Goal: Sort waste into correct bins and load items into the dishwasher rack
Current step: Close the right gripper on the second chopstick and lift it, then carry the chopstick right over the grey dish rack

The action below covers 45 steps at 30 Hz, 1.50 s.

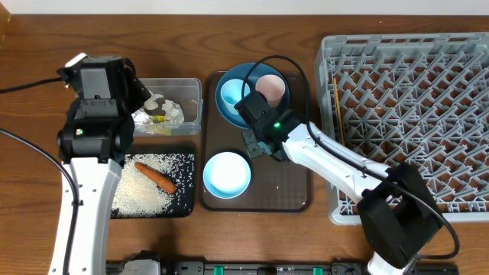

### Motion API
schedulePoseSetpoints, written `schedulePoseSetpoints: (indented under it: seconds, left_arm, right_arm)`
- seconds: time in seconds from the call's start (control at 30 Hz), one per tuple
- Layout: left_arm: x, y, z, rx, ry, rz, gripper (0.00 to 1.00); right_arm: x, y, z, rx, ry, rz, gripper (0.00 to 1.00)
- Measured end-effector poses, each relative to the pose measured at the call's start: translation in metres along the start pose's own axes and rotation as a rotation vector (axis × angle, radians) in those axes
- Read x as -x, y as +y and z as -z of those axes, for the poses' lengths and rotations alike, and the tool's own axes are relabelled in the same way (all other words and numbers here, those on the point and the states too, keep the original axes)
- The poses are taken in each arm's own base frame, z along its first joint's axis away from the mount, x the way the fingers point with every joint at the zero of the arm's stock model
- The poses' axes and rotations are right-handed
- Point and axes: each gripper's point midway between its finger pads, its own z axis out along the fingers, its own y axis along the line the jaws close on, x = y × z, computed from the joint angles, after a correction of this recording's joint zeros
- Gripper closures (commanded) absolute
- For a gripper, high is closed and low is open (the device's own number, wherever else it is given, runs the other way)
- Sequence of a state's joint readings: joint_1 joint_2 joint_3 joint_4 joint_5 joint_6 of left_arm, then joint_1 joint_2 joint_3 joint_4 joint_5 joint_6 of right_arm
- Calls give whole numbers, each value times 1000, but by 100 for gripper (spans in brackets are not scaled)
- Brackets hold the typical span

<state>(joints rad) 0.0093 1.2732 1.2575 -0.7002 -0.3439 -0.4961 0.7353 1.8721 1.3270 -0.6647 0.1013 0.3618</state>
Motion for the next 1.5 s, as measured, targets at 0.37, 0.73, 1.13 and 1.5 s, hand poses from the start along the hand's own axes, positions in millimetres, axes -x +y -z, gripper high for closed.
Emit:
schedulePoseSetpoints:
  seconds: [0.37,0.73,1.13,1.5]
  left_arm:
    - [0,0,0,0,0,0,2]
    - [0,0,0,0,0,0,2]
    - [0,0,0,0,0,0,2]
    - [0,0,0,0,0,0,2]
  right_arm:
    - [0,0,0,0,0,-2,96]
    - [0,-1,0,-4,-1,-6,99]
    - [-2,-14,11,-36,8,-19,99]
    - [13,-20,61,-33,-95,-31,99]
